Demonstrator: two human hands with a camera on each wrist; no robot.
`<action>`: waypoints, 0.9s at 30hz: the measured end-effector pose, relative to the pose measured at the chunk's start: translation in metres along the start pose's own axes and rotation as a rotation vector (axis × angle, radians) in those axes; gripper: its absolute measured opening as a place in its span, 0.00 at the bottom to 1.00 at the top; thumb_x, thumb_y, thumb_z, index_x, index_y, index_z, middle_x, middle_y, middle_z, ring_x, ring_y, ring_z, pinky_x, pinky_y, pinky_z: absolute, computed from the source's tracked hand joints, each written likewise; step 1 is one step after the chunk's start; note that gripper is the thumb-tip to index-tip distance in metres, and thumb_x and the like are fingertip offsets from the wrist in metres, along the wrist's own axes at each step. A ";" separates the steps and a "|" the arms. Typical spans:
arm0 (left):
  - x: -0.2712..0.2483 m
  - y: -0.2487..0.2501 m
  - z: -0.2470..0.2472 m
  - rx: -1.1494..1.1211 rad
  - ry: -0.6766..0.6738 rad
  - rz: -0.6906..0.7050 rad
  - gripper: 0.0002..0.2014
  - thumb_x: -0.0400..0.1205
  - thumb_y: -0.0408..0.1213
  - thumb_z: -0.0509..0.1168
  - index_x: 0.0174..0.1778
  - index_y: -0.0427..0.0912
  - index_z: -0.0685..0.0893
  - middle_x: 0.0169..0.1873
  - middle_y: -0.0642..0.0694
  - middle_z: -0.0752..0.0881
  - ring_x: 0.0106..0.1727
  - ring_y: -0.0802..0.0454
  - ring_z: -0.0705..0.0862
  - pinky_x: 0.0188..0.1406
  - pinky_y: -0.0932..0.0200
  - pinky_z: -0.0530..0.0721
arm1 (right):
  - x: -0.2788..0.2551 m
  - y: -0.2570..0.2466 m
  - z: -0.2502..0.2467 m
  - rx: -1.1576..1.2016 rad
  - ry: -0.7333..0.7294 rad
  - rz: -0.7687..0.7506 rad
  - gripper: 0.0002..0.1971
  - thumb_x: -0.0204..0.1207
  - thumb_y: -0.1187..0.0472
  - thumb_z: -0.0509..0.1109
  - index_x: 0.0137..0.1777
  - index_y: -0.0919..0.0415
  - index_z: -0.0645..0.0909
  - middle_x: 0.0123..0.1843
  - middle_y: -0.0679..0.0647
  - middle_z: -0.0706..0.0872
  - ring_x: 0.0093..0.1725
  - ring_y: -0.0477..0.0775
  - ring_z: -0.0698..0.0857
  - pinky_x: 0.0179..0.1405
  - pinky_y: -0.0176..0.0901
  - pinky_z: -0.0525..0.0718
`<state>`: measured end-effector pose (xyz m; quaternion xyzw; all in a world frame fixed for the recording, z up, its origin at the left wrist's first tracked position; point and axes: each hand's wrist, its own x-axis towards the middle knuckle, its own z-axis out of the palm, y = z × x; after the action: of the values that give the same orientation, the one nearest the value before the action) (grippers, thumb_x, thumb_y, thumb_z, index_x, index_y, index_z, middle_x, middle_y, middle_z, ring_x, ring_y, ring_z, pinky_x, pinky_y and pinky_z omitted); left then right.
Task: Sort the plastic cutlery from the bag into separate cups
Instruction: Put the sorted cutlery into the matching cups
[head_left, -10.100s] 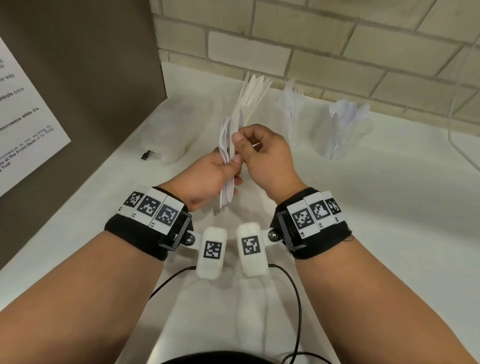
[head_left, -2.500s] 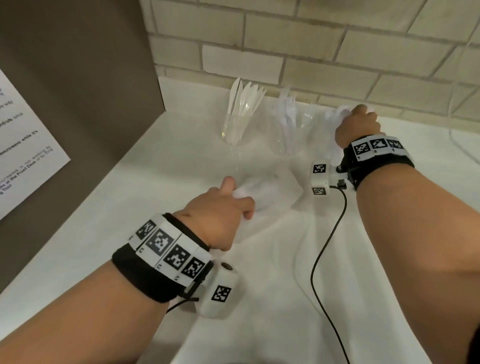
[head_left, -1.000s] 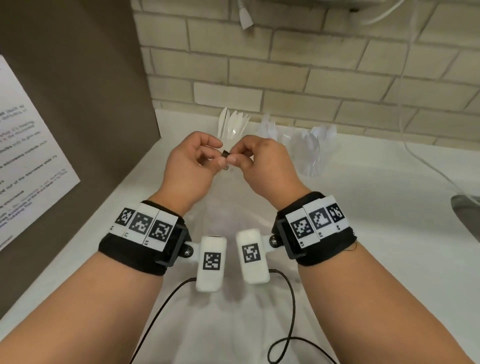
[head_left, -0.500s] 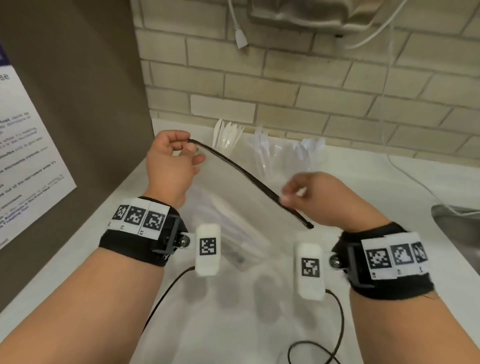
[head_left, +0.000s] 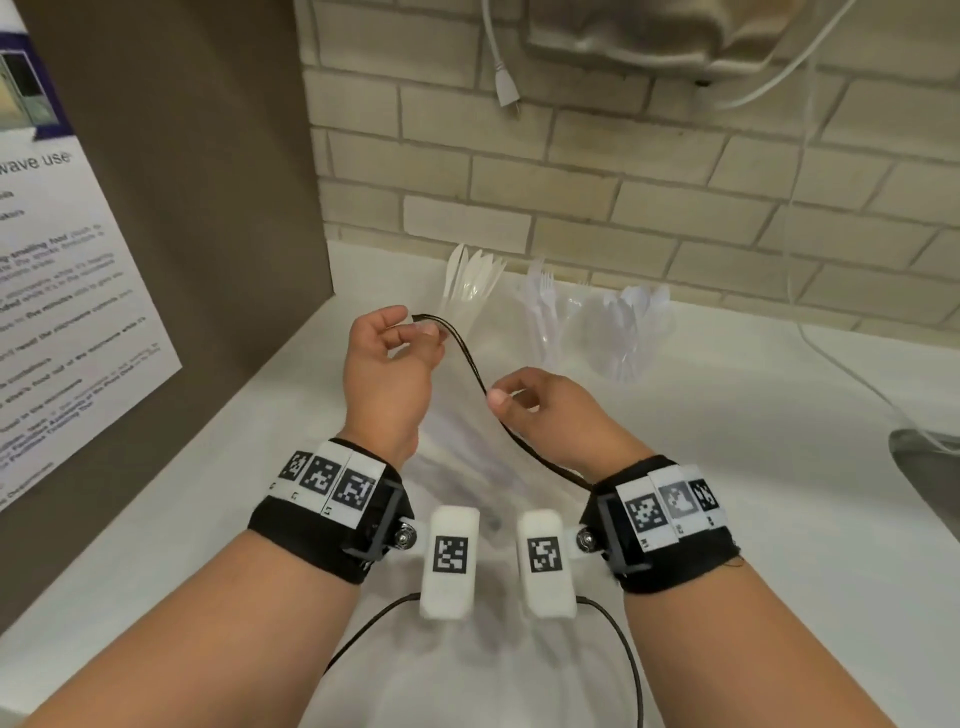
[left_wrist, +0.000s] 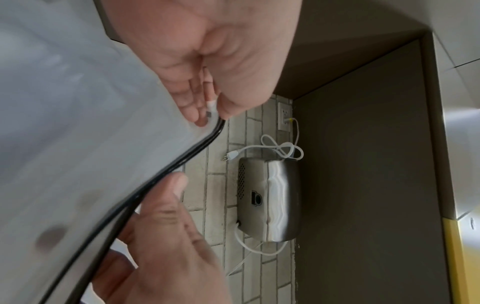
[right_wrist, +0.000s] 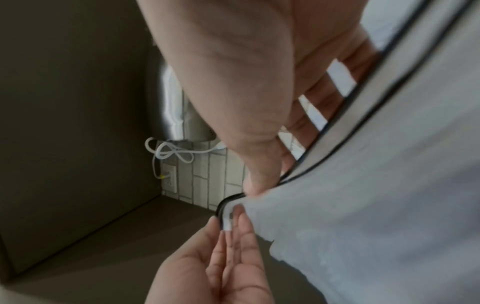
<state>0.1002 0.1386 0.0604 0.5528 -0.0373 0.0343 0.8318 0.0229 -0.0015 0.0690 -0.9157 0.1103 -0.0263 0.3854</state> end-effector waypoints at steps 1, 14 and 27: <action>-0.002 0.000 0.000 -0.014 -0.008 -0.003 0.15 0.79 0.30 0.69 0.58 0.45 0.75 0.49 0.45 0.83 0.49 0.53 0.88 0.61 0.52 0.84 | -0.002 0.004 0.002 0.002 0.006 -0.020 0.13 0.79 0.47 0.68 0.55 0.53 0.82 0.42 0.42 0.82 0.42 0.40 0.81 0.37 0.28 0.75; -0.026 -0.004 0.009 0.075 -0.282 -0.451 0.07 0.84 0.36 0.63 0.40 0.41 0.78 0.41 0.41 0.87 0.41 0.42 0.86 0.44 0.48 0.88 | -0.002 0.004 0.014 0.534 0.362 0.226 0.06 0.82 0.61 0.63 0.44 0.59 0.77 0.39 0.56 0.85 0.38 0.54 0.82 0.39 0.45 0.82; -0.017 0.017 0.000 0.141 -0.414 -0.469 0.24 0.74 0.49 0.73 0.61 0.38 0.81 0.55 0.38 0.87 0.58 0.37 0.84 0.60 0.44 0.81 | -0.002 -0.008 -0.036 1.731 -0.122 0.428 0.19 0.86 0.58 0.56 0.63 0.71 0.81 0.53 0.71 0.88 0.49 0.70 0.88 0.44 0.66 0.87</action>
<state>0.0815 0.1454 0.0744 0.5978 -0.0749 -0.2691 0.7514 0.0175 -0.0203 0.1001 -0.2634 0.1997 0.0210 0.9436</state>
